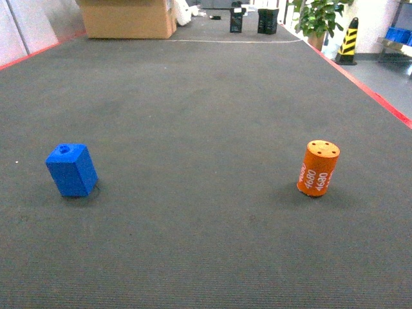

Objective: Sort blue parts and orange caps into right shelf containers

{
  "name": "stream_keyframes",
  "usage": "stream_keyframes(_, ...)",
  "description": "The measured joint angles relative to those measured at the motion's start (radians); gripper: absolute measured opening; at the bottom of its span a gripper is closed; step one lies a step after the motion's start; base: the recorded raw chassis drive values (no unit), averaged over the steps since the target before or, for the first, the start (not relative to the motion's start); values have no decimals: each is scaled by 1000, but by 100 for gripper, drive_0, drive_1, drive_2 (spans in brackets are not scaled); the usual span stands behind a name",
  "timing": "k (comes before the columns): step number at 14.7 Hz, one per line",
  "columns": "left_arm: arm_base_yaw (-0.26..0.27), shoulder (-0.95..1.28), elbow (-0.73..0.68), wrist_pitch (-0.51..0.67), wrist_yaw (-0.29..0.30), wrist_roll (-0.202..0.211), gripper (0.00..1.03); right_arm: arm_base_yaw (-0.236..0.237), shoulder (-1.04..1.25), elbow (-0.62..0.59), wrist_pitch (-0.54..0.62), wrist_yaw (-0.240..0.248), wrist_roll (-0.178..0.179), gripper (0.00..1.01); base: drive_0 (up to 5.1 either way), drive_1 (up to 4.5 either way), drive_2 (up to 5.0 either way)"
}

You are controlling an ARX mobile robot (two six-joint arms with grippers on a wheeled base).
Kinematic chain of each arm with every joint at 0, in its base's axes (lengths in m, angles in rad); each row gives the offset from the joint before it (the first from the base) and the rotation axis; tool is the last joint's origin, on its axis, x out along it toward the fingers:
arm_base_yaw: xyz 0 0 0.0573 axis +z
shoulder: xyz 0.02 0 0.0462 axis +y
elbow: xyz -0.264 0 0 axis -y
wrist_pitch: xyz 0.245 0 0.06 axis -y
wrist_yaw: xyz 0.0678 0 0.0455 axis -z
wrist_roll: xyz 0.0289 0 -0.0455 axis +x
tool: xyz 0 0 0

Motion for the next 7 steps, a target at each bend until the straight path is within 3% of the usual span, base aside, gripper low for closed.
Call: stream_keyframes(7,0,0,0,0,0,0,98,0,0,0,0,0,0,98,0,0,0)
